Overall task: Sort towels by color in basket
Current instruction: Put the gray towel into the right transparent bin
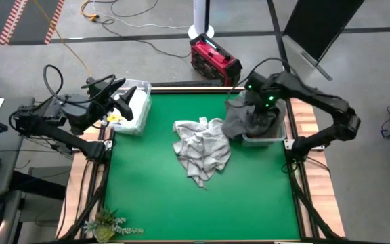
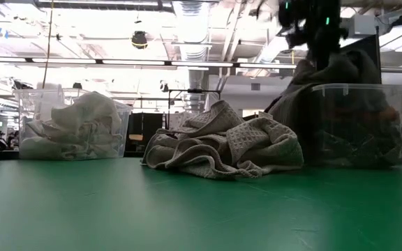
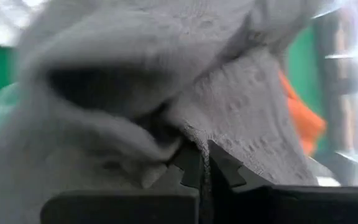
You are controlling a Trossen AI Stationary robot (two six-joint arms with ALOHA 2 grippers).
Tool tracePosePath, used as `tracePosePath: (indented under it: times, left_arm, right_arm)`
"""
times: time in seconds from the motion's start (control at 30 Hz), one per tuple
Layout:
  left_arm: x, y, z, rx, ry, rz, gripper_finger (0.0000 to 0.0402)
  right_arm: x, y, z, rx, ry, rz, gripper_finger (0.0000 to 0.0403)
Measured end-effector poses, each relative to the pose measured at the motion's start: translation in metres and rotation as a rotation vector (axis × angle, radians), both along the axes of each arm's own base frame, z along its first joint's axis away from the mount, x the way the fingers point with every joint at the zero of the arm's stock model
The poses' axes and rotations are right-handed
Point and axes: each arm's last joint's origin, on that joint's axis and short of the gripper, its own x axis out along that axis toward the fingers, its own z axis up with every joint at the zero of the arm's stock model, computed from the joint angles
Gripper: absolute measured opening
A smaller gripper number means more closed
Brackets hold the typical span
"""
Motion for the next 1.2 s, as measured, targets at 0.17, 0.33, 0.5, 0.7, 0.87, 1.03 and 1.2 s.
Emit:
tracePosePath:
  times: [0.17,0.33,0.5,0.7,0.87,1.03,1.2]
  left_arm:
    - [0.000,-0.001,0.000,-0.003,-0.001,-0.021,0.0214]
    - [0.001,-0.002,0.000,-0.011,-0.006,-0.033,0.0214]
    - [0.001,-0.002,0.000,-0.015,-0.013,-0.033,0.0214]
    - [0.001,-0.002,0.000,-0.022,-0.021,-0.035,0.0214]
    - [0.001,-0.002,0.000,-0.023,-0.022,-0.035,0.0214]
    - [0.001,-0.002,0.000,-0.023,-0.023,-0.035,0.0214]
    - [0.001,-0.002,0.000,-0.026,-0.027,-0.035,0.0214]
  right_arm:
    - [0.000,-0.013,-0.054,0.004,-0.009,-0.038,0.0027]
    - [-0.002,-0.017,-0.099,-0.017,-0.017,0.006,0.0032]
    - [-0.004,-0.015,-0.132,0.014,0.011,0.018,0.0034]
    - [-0.004,-0.015,-0.127,0.023,0.016,0.021,0.0057]
    - [-0.004,-0.015,-0.091,0.012,-0.001,0.020,0.0107]
    - [-0.004,-0.014,-0.054,-0.006,-0.030,0.009,0.0177]
    - [-0.007,-0.013,-0.021,-0.019,-0.031,-0.006,0.0244]
